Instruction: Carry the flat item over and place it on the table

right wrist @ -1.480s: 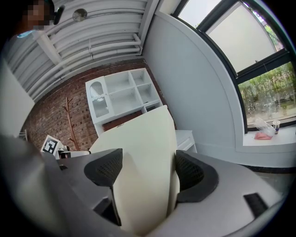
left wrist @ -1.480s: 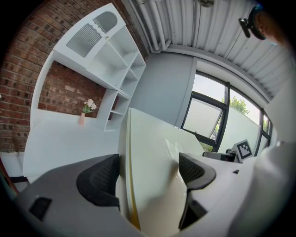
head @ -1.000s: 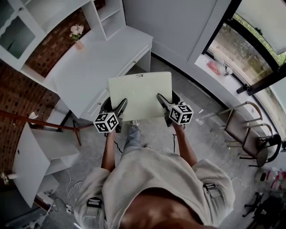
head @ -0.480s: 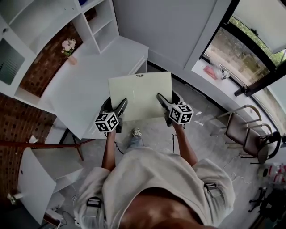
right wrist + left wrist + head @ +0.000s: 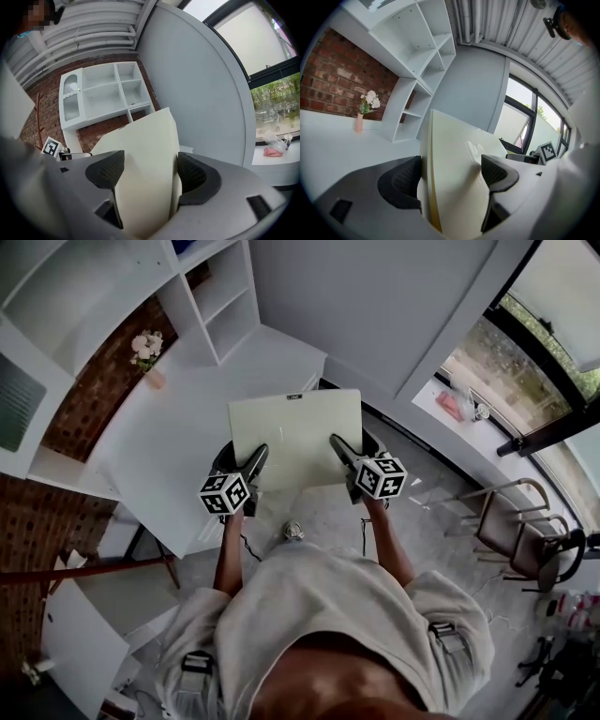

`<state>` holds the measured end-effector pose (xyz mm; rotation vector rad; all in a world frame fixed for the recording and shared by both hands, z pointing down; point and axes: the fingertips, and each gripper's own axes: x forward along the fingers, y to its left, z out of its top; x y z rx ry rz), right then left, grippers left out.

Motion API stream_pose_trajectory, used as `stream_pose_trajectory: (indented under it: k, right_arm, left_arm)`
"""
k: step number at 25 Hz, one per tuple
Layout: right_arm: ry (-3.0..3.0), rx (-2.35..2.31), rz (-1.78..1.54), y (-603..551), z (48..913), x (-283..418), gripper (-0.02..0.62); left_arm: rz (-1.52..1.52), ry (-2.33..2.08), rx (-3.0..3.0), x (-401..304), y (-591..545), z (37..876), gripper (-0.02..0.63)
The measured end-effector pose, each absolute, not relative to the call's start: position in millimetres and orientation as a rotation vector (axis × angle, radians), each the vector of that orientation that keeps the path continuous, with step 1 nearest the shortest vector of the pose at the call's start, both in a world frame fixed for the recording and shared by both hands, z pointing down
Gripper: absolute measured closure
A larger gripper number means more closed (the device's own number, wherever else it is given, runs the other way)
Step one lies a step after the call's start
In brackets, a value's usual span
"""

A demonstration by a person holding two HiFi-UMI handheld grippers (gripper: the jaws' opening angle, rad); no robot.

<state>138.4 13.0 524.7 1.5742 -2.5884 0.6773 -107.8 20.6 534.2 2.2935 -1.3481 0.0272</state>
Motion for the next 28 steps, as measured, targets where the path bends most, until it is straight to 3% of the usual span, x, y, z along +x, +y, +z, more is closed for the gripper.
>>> stream_pose_trajectory:
  k: [14,28]
  right_arm:
    - [-2.556,1.583,0.68,-59,540,93,0.219]
    - [-2.516,1.612,0.723,-78,557,99,0.221]
  left_arm:
    - [0.021,-1.324,2.283,-153,-54,553,0.196]
    - [0.059,-1.291,2.27,-147,-79,568,0.196]
